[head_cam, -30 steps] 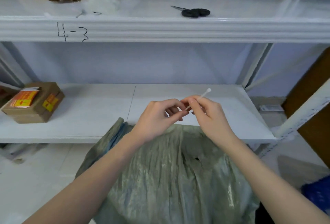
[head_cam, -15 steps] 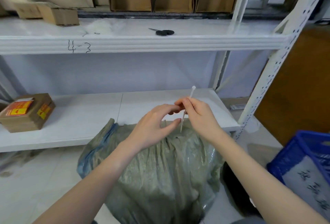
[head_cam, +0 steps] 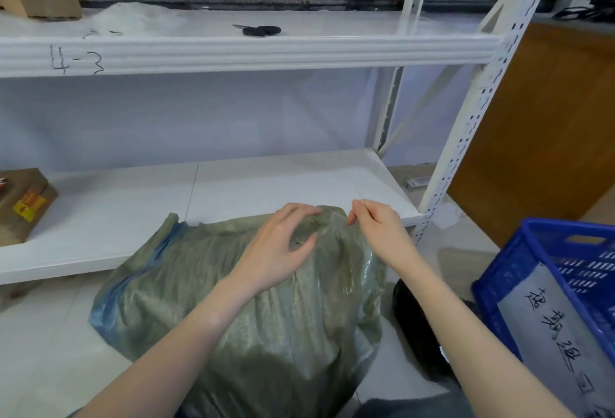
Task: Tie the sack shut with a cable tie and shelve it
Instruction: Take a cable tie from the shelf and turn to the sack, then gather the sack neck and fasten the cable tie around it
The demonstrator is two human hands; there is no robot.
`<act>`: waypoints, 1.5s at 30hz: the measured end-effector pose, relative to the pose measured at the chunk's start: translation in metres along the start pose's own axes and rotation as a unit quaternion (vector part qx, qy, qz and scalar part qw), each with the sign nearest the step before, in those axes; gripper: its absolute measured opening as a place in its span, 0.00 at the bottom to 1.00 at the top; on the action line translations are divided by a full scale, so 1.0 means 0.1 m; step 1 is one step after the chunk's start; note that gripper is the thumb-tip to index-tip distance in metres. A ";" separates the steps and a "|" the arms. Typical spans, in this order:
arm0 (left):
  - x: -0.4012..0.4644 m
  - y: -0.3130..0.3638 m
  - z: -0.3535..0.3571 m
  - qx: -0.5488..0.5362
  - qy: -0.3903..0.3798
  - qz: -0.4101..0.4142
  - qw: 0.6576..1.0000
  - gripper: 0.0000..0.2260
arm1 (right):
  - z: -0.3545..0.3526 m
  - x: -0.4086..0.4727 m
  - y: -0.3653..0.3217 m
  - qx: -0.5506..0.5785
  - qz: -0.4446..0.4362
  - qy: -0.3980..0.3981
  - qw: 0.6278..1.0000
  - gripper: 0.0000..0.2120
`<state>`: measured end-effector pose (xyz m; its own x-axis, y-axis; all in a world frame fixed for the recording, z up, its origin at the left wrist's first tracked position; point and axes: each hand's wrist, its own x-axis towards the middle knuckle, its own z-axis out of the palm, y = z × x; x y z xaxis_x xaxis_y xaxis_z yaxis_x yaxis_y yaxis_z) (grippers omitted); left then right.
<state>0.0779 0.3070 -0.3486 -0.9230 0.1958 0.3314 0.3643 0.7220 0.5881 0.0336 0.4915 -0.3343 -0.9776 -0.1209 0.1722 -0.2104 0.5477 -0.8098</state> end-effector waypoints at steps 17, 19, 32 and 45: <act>0.65 -0.41 0.65 -0.052 -0.121 -0.138 0.982 0.25 | 0.39 0.68 0.67 -0.290 0.168 -0.014 0.942 0.38; 0.64 -0.43 0.65 -0.048 -0.131 -0.150 0.979 0.26 | 0.39 0.67 0.70 -0.283 0.188 -0.027 0.940 0.38; 0.62 -0.22 0.48 -0.182 -0.113 -0.311 0.926 0.31 | 0.44 0.45 0.30 0.022 0.008 0.028 0.999 0.18; 0.53 -0.15 -0.07 -0.432 0.156 -0.298 0.837 0.07 | 0.50 0.22 -0.31 0.125 0.045 -0.072 0.989 0.23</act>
<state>0.0241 0.3014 -0.3348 -0.9442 -0.3092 -0.1136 -0.0709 -0.1460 0.9867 0.0189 0.4303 -0.3330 -0.9778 -0.2079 0.0264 -0.0979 0.3418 -0.9347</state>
